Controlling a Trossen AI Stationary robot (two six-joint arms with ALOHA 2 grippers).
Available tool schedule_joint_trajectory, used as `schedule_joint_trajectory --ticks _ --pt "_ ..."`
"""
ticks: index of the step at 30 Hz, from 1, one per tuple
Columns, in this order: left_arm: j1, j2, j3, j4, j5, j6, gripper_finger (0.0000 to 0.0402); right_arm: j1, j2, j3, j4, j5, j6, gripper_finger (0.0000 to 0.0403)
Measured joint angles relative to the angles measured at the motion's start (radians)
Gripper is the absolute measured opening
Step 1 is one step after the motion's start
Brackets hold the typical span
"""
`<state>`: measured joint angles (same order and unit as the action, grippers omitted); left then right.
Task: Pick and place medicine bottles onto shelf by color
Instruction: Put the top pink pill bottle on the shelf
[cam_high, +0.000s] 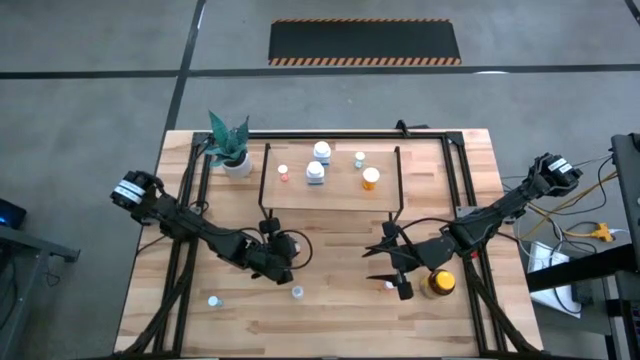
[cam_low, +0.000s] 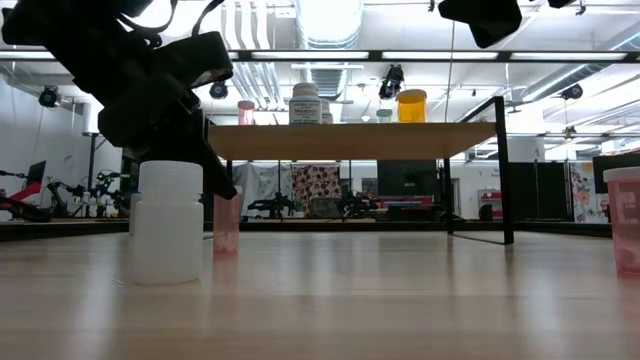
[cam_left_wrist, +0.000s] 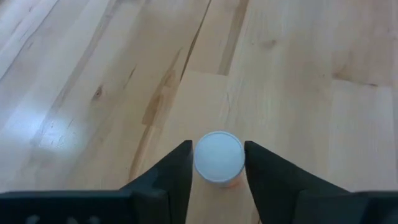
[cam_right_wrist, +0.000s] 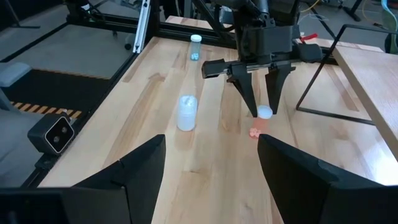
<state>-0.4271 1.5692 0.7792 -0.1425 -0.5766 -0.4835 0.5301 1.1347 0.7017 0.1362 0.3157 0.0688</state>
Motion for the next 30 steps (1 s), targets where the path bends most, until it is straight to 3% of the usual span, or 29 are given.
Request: schedule_joint_trajectory --ticks 12,19,25,30 --pt "0.000 0.000 0.008 -0.003 0.002 -0.002 0.0102 0.000 0.000 -0.001 0.003 0.000 -0.001 0.0244" --pt "0.000 -0.022 0.123 -0.020 0.079 0.070 0.0102 0.000 0.000 -0.001 0.003 0.000 0.000 0.0244" --pt "0.005 -0.063 0.341 -0.320 0.078 0.135 0.0101 0.000 0.000 -0.001 0.006 0.000 -0.001 0.0244" --pt "0.037 -0.110 0.491 -0.542 -0.021 0.190 0.0101 0.000 0.000 -0.001 0.010 0.000 -0.010 0.0244"
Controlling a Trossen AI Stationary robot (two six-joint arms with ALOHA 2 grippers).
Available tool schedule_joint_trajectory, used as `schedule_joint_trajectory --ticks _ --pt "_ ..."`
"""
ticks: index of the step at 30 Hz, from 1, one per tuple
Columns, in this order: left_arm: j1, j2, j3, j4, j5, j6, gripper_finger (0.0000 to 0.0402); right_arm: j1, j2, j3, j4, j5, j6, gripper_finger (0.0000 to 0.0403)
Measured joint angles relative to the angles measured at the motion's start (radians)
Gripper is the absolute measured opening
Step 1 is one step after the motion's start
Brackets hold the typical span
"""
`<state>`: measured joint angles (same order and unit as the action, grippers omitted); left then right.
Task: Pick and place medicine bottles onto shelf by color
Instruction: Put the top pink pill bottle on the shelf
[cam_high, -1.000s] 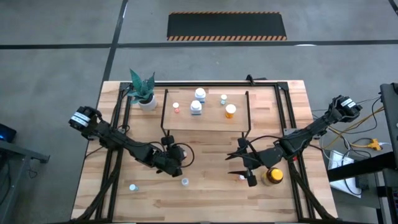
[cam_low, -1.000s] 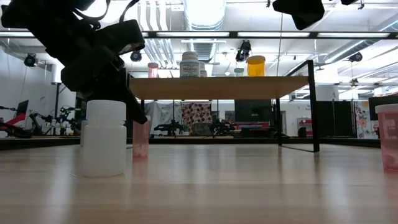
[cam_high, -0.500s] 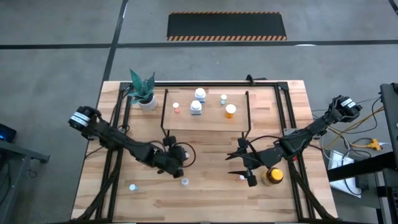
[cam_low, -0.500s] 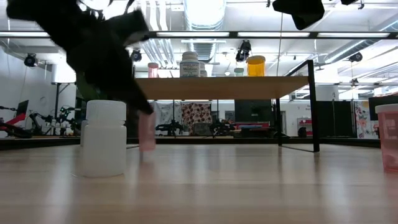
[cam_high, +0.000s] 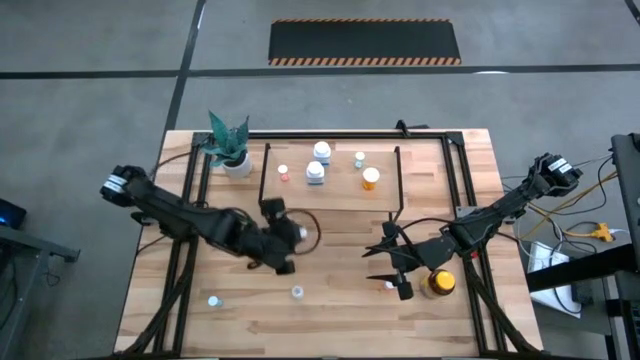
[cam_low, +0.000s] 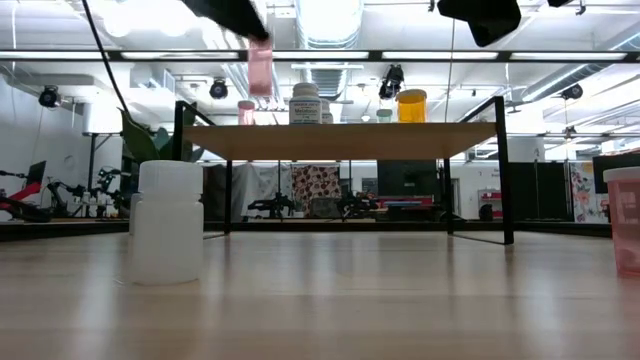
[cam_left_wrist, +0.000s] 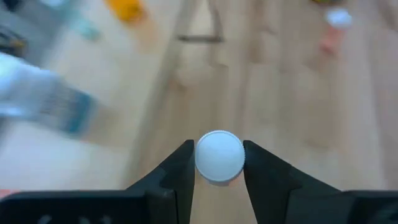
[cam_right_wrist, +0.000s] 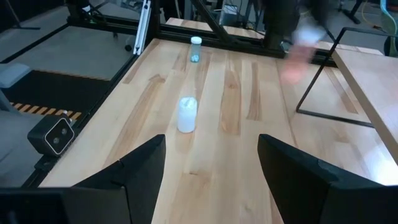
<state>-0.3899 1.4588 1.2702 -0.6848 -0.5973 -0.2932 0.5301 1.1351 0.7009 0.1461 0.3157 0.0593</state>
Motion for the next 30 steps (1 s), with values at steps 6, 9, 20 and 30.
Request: schedule_joint_trajectory --ticks 6,9,20,30 --pt "0.104 -0.119 0.014 -0.068 -0.071 -0.045 0.0101 0.000 0.000 0.000 0.001 0.000 -0.002 0.0244" --pt "0.166 -0.185 -0.025 -0.078 -0.072 -0.095 0.0101 0.000 0.000 0.000 0.001 0.000 -0.002 0.0244" --pt "0.233 -0.262 -0.118 -0.148 -0.063 -0.160 0.0101 0.000 0.000 -0.003 0.002 0.000 0.005 0.0244" --pt "0.234 -0.250 -0.118 -0.197 -0.065 -0.238 0.0101 0.000 0.000 -0.004 0.001 0.000 0.008 0.0244"
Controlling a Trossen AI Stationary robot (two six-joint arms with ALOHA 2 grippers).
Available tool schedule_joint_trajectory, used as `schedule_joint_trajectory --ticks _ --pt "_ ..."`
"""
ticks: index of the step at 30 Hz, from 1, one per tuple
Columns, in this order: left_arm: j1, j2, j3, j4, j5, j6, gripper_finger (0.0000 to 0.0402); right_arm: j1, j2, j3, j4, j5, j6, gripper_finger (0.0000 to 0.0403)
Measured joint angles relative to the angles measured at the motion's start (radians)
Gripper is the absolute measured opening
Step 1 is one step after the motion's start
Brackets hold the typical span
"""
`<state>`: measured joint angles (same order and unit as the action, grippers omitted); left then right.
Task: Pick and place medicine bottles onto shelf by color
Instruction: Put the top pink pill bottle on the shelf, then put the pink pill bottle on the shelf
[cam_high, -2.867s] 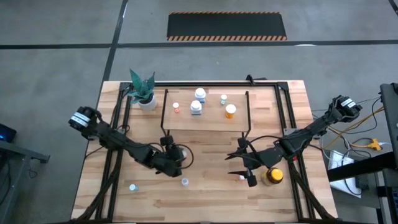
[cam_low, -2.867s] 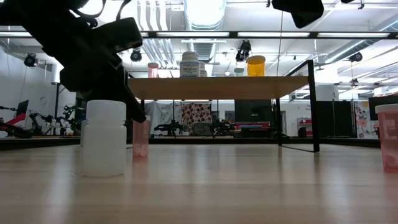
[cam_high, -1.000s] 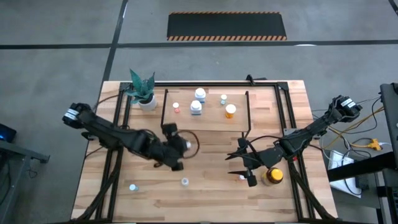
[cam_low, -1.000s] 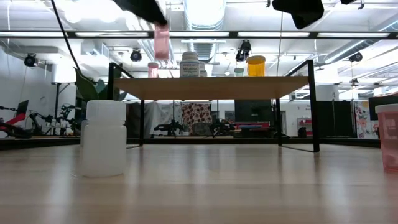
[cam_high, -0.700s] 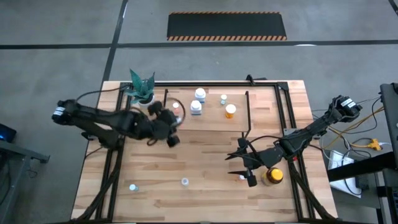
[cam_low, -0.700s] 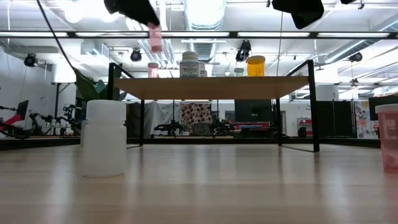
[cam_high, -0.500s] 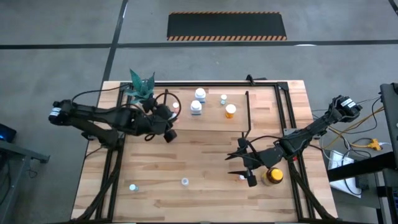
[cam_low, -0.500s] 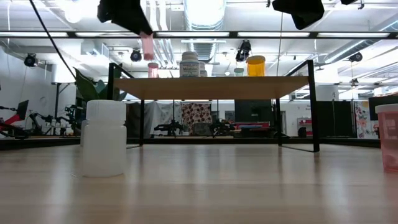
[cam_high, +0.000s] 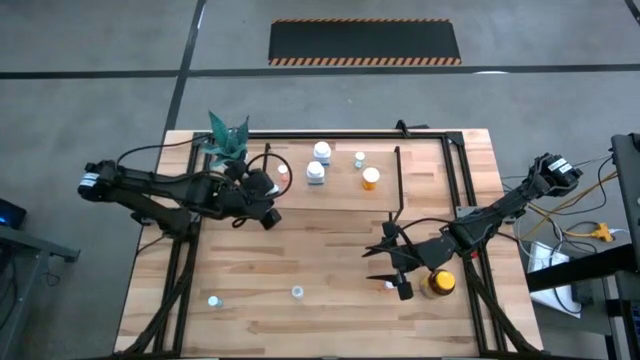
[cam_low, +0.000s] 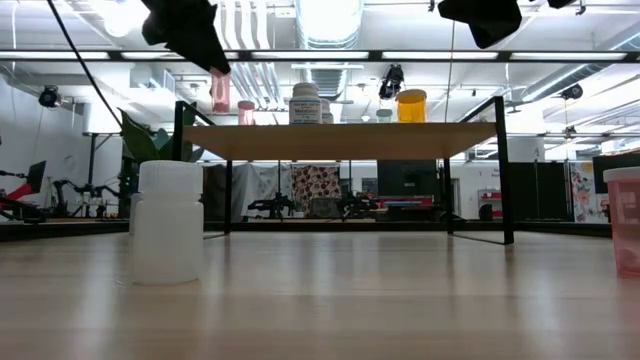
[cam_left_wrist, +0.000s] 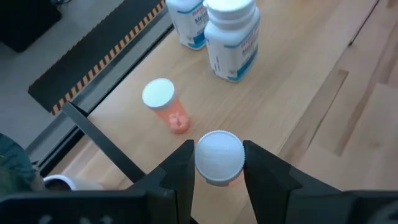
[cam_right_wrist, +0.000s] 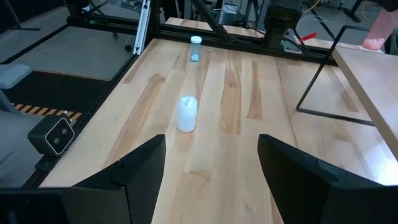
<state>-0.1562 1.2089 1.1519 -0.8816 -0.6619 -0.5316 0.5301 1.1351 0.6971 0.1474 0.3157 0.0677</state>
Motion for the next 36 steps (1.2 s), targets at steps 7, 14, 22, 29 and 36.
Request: schedule_joint_trajectory --ticks 7,14,22,29,36 --pt "0.000 0.025 -0.002 0.000 -0.006 -0.013 0.0101 0.000 0.004 0.000 0.000 0.000 0.000 0.0244" --pt "0.000 0.048 -0.009 0.000 -0.007 -0.013 0.0101 0.000 0.022 -0.001 0.002 0.000 0.009 0.0244" --pt "0.000 0.049 -0.013 -0.001 -0.007 -0.013 0.0124 0.000 0.028 -0.001 0.008 0.000 0.012 0.0244" --pt "0.000 0.049 -0.014 -0.001 -0.008 -0.012 0.0145 0.000 0.028 -0.001 0.007 0.000 0.020 0.0244" --pt "0.000 0.041 -0.009 -0.006 -0.002 0.005 0.0146 0.000 0.019 -0.001 0.004 0.000 0.045 0.0244"
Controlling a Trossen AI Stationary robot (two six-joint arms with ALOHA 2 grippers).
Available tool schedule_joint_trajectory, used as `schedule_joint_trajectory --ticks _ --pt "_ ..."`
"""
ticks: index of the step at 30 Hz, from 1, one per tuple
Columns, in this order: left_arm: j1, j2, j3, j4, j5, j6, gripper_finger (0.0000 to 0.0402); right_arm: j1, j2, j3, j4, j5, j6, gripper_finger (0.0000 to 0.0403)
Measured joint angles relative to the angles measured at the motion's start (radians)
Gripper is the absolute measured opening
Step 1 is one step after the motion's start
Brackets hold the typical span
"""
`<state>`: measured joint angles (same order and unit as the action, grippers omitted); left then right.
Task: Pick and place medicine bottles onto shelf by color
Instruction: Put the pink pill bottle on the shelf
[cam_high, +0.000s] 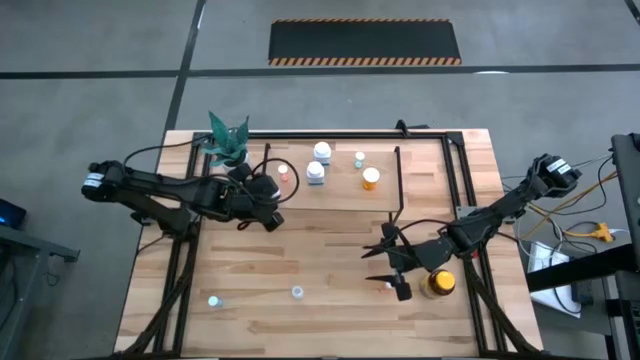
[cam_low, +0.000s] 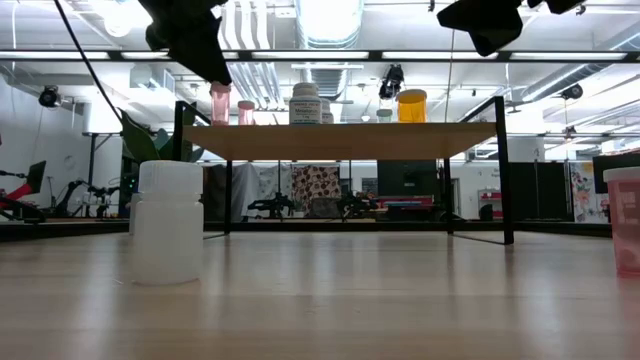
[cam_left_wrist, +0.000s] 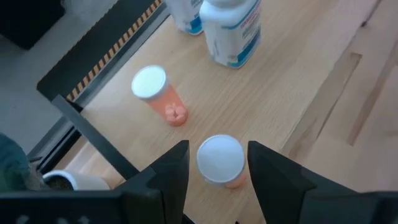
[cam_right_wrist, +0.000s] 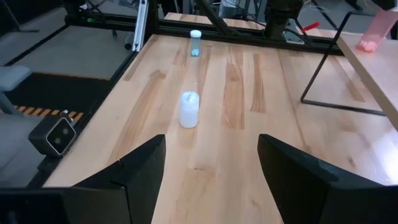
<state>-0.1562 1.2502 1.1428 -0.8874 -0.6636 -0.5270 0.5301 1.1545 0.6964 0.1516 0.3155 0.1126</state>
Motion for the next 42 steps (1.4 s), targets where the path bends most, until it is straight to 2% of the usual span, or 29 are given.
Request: schedule_joint_trajectory --ticks 4,12,17,21,28,35,42 --pt "-0.002 -0.015 0.022 0.003 0.022 0.042 0.0146 0.000 -0.008 0.023 -0.046 -0.003 0.057 0.0244" --pt "-0.022 -0.045 0.056 0.049 0.033 0.072 0.0147 0.020 0.019 0.190 -0.469 -0.092 0.269 0.0244" --pt "-0.057 -0.056 0.048 0.157 0.032 0.134 0.0147 0.071 0.093 0.302 -0.741 -0.114 0.408 0.0244" --pt "-0.082 -0.056 0.048 0.212 0.032 0.180 0.0147 0.111 0.177 0.358 -0.877 -0.114 0.470 0.0244" --pt "-0.108 -0.056 0.049 0.223 0.030 0.195 0.0147 0.151 0.299 0.375 -0.885 -0.170 0.482 0.0244" --pt "-0.118 -0.059 0.046 0.224 0.030 0.196 0.0147 0.153 0.336 0.358 -0.872 -0.184 0.489 0.0244" --pt "-0.119 -0.060 0.046 0.225 0.028 0.218 0.0147 0.152 0.335 0.322 -0.844 -0.102 0.479 0.0244"
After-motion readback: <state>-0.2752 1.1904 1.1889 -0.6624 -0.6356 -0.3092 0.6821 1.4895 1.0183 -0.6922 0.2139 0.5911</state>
